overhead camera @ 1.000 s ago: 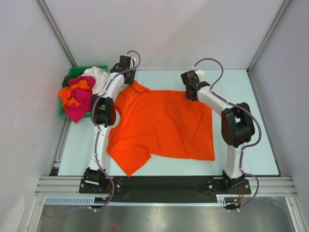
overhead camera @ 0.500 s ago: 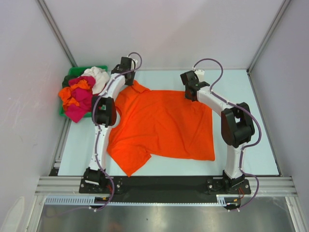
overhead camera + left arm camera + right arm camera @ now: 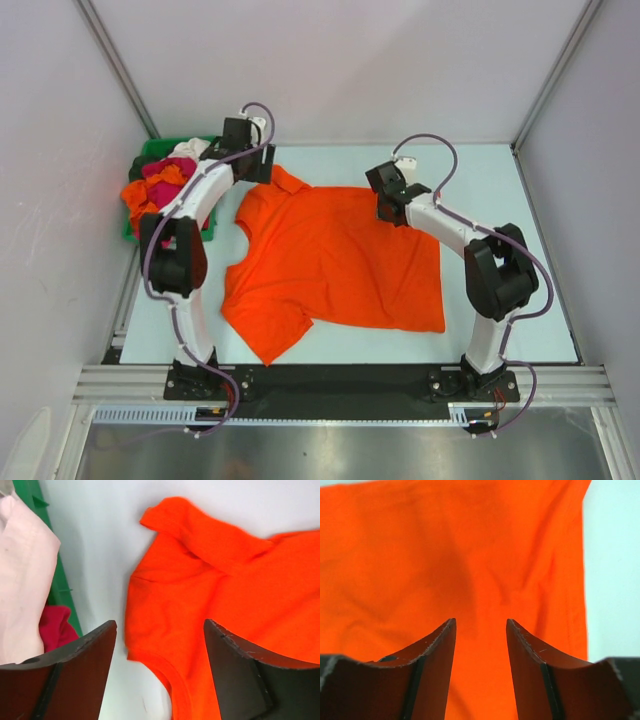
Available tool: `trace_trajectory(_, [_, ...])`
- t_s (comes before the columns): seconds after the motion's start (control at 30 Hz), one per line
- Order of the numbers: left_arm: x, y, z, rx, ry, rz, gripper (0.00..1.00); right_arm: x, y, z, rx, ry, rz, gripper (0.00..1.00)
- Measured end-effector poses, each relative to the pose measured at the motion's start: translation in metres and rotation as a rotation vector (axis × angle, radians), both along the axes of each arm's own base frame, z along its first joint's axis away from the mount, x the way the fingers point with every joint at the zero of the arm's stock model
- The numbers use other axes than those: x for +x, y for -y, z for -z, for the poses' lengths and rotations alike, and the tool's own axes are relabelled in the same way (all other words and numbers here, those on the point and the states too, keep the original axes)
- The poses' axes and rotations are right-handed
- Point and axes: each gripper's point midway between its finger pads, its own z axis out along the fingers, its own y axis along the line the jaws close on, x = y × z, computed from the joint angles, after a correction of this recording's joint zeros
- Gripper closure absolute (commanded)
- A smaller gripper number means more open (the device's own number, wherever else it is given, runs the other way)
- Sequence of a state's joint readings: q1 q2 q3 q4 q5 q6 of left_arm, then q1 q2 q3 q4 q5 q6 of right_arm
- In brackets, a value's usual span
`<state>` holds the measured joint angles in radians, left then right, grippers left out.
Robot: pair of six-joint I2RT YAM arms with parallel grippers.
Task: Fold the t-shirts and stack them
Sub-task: Flatten out the tshirt
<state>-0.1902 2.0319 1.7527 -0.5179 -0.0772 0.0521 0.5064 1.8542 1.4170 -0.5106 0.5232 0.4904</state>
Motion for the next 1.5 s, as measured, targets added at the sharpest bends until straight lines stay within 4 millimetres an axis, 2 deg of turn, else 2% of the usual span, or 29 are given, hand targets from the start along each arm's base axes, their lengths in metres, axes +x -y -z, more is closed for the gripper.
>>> trace_trajectory(0.07, [-0.013, 0.006, -0.026, -0.033, 0.030, 0.031, 0.32, -0.007, -0.005, 0.003, 0.009, -0.005, -0.004, 0.51])
trace_trajectory(0.13, [-0.022, 0.014, -0.038, -0.061, 0.041, 0.064, 0.37, -0.016, -0.011, 0.011, 0.024, -0.021, -0.011, 0.52])
trace_trajectory(0.17, [-0.028, 0.019, -0.037, -0.073, 0.034, 0.082, 0.45, -0.021, -0.014, 0.016, 0.031, -0.030, -0.012, 0.52])
trace_trajectory(0.27, [-0.054, 0.027, -0.012, -0.088, -0.056, 0.124, 0.51, -0.041, -0.022, 0.037, 0.036, -0.080, -0.025, 0.52])
trace_trajectory(0.33, [-0.078, 0.029, 0.017, -0.089, -0.162, 0.147, 0.52, -0.052, -0.026, 0.047, 0.036, -0.104, -0.030, 0.52])
trace_trajectory(0.47, [-0.116, 0.027, 0.049, -0.088, -0.313, 0.176, 0.53, -0.067, -0.033, 0.059, 0.040, -0.130, -0.035, 0.53])
trace_trajectory(0.77, [-0.157, 0.024, 0.071, -0.086, -0.467, 0.217, 0.59, -0.087, -0.027, 0.084, 0.055, -0.171, 0.007, 0.53])
trace_trajectory(1.1, [-0.189, 0.028, 0.093, -0.043, -0.608, 0.260, 0.62, -0.091, -0.027, 0.087, 0.126, -0.122, 0.048, 0.53])
trace_trajectory(1.27, [-0.212, 0.037, 0.117, -0.011, -0.731, 0.290, 0.65, -0.092, -0.026, 0.087, 0.145, -0.101, 0.063, 0.53])
trace_trajectory(1.5, [-0.220, 0.039, 0.120, 0.010, -0.760, 0.301, 0.68, -0.099, -0.023, 0.086, 0.176, -0.087, 0.084, 0.53])
